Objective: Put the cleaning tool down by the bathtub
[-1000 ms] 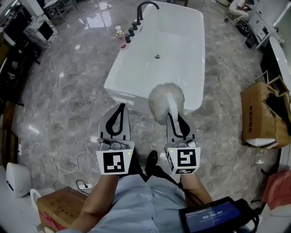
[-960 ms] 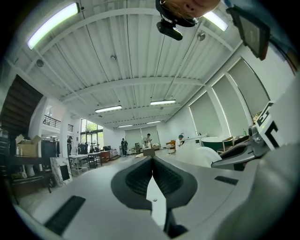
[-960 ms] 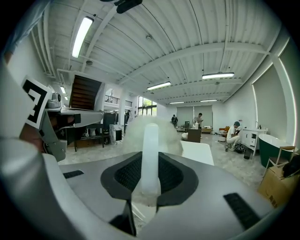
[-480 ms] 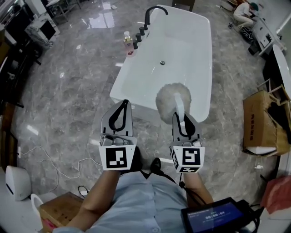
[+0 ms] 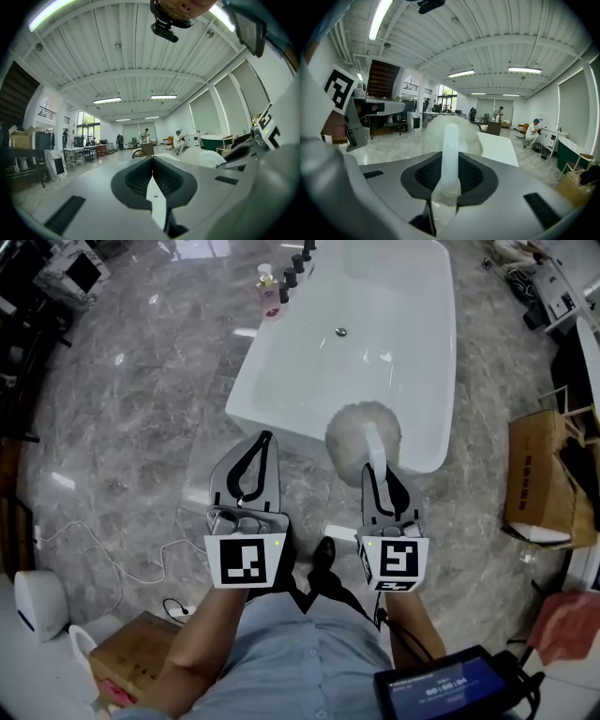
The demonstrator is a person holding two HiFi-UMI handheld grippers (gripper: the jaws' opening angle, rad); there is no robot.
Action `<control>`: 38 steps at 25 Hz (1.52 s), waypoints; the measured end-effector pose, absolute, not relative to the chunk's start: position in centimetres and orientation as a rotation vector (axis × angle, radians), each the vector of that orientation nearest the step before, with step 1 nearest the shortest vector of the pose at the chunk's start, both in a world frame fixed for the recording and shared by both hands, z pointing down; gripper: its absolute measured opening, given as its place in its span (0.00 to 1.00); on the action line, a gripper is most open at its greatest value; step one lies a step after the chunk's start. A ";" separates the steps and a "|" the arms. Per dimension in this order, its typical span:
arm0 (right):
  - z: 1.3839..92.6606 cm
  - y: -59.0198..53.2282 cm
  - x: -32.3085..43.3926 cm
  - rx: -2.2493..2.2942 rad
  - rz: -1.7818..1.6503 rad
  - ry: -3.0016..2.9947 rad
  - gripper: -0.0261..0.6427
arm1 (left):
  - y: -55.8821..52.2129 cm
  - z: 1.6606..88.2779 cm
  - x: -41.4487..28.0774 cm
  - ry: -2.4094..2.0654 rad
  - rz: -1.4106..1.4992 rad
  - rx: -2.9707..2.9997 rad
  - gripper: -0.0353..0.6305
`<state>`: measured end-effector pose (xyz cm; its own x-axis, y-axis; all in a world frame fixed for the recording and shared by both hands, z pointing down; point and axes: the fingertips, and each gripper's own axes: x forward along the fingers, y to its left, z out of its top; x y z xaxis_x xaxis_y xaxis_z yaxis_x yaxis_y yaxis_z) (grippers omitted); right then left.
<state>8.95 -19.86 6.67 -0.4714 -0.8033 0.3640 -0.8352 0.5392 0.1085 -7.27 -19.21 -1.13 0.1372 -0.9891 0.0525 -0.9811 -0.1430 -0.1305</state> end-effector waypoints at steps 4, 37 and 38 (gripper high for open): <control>10.6 -19.5 7.5 1.241 0.138 -2.389 0.18 | -19.6 2.9 -8.2 2.065 -0.238 -2.351 0.08; 45.1 -18.0 4.0 0.656 0.144 -2.346 0.18 | -21.0 34.0 -10.5 2.185 -0.391 -2.448 0.08; 46.1 -17.9 3.6 0.644 0.145 -2.343 0.18 | -20.9 35.0 -10.8 2.189 -0.393 -2.451 0.08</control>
<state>3.64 -17.93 46.09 -0.6368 -0.4093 0.6535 -0.4869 0.8706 0.0707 -10.76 -20.95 34.97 0.1035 -0.9529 0.2851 -0.9926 -0.1174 -0.0319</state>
